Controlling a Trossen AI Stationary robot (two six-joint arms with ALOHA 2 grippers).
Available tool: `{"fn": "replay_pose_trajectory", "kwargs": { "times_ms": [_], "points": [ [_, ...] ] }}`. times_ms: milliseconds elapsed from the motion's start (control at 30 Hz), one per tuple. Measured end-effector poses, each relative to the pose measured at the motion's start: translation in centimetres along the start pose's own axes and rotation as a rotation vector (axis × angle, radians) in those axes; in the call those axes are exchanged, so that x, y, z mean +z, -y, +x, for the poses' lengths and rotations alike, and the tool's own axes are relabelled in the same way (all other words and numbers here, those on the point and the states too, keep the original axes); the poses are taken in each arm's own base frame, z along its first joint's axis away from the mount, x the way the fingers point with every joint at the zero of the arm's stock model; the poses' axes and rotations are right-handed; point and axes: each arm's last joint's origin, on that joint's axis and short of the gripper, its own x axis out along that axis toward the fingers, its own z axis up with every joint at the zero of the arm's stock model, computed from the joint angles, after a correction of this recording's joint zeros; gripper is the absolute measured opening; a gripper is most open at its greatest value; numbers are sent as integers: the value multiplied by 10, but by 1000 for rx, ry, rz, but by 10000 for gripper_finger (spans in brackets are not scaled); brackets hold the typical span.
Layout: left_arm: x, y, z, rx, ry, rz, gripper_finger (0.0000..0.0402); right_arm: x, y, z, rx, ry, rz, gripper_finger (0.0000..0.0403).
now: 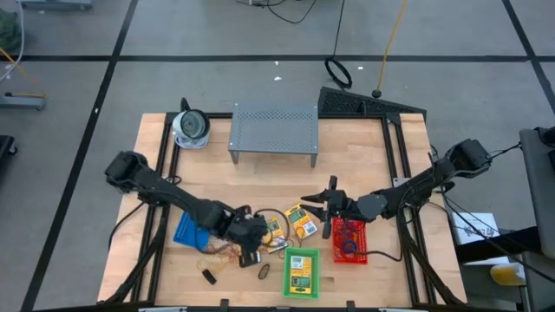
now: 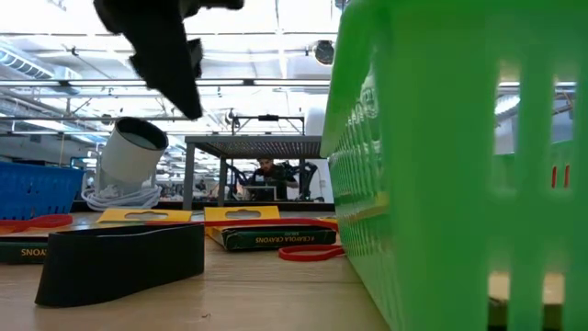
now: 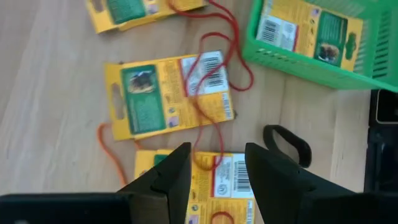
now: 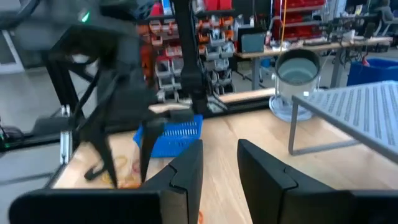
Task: Pick & Place Office Desk Supplies
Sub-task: Put the red rubber band into the blue bin
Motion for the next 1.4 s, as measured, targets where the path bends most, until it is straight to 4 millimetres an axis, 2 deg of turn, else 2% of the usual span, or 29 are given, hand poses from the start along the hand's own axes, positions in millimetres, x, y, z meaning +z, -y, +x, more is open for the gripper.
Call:
{"fn": "replay_pose_trajectory", "kwargs": {
  "times_ms": [133, 267, 500, 633, 867, 1200, 1400],
  "points": [
    [15, 16, 3, 66, -84, 31, 161, 2, -1, 0, 5, 22, 2, 89],
    [22, 23, 15, 126, -181, 25, 161, 3, -1, 0, 7, 30, -3, 89],
    [22, 29, 44, 136, -265, 4, 161, 3, -1, 0, 7, 31, -11, 89],
    [19, 28, 53, 147, -286, -13, 161, 3, -1, 0, 8, 31, -11, 89],
    [21, 28, 54, 148, -272, -14, 166, 3, -1, 0, 8, 31, -11, 89],
    [20, 25, 60, 183, -270, -13, 229, 1, 0, 0, 5, 11, -30, 89],
    [21, 24, 61, 197, -263, -68, 241, 1, 0, 0, 4, 6, -38, 89]
  ]
}}
